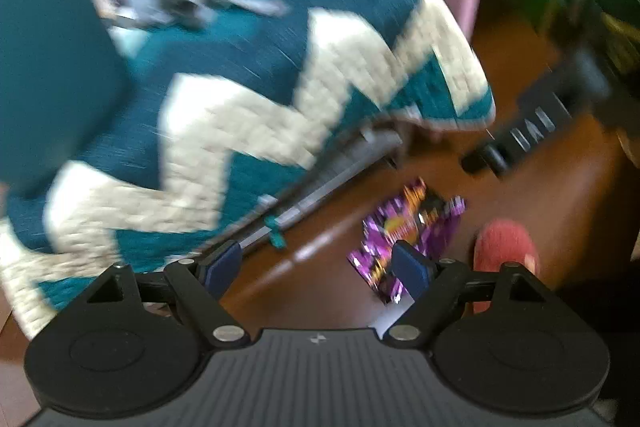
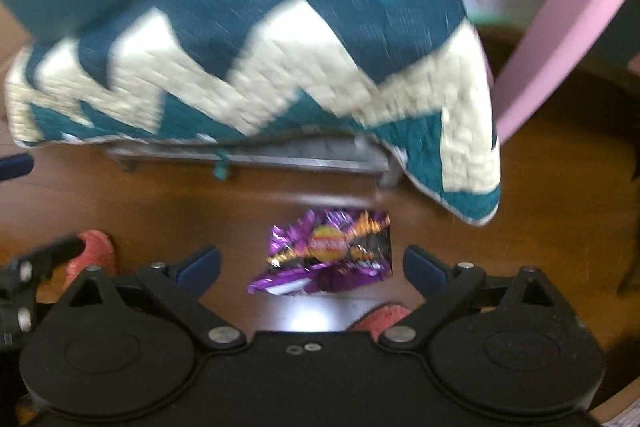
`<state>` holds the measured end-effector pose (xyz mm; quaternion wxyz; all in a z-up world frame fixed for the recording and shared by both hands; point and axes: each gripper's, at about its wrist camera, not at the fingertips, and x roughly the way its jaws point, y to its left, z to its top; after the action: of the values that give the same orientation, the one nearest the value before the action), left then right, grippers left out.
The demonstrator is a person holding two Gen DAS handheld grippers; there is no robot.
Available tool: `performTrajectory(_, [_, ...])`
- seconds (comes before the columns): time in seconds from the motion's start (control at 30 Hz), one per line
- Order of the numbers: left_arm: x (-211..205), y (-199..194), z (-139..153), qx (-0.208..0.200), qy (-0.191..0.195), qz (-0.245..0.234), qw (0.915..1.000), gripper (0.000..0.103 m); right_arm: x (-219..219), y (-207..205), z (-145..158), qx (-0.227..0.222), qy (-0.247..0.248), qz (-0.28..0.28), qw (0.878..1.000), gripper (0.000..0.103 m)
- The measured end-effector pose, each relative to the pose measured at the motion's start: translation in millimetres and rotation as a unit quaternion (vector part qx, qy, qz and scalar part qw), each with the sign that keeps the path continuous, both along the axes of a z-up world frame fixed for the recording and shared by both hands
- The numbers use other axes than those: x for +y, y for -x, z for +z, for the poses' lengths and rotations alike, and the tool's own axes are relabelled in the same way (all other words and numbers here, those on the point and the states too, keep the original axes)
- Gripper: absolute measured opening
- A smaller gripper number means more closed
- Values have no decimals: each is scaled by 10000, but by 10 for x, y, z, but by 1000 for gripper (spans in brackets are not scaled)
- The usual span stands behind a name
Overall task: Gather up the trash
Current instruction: 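Lower both open grippers toward the purple chip bags on the floor, then grasp a purple Lay's chip bag with each gripper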
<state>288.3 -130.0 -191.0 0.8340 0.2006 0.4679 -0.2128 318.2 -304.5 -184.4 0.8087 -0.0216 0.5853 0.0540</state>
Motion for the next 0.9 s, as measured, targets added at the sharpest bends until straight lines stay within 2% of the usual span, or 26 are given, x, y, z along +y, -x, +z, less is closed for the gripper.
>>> performTrajectory(0.13, [-262,-83,-643,334,-274,-546,9976,82,-236,-217,-631,487,15,-388,9981,98])
performTrajectory(0.33, [-613,-149,-1493,676,-585,-1234,9883,82,-610,-447,-1559,1177,-18,-1026,9877,96])
performTrajectory(0.6, [-961,-259,-2336,1085,-783,-1587,9782,82,-864,-611,-2465,1753,-396,-1672,9694,93])
performTrajectory(0.73, [-1119,-304,-2679,1254,-855,-1714,9734,81,-874,-649,-2840,1964,-675,-1990,9577,87])
performTrajectory(0.8, [-1169,-327,-2801,1322,-897,-1747,9716,78,-890,-645,-2993,2081,-827,-2106,9516,82])
performTrajectory(0.87, [-1207,-343,-2901,1421,-927,-1777,9694,64,-885,-640,-3134,2173,-879,-2125,9486,78])
performTrajectory(0.9, [-1220,-354,-2942,1466,-937,-1792,9683,61,-887,-634,-3186,2185,-878,-2141,9480,76])
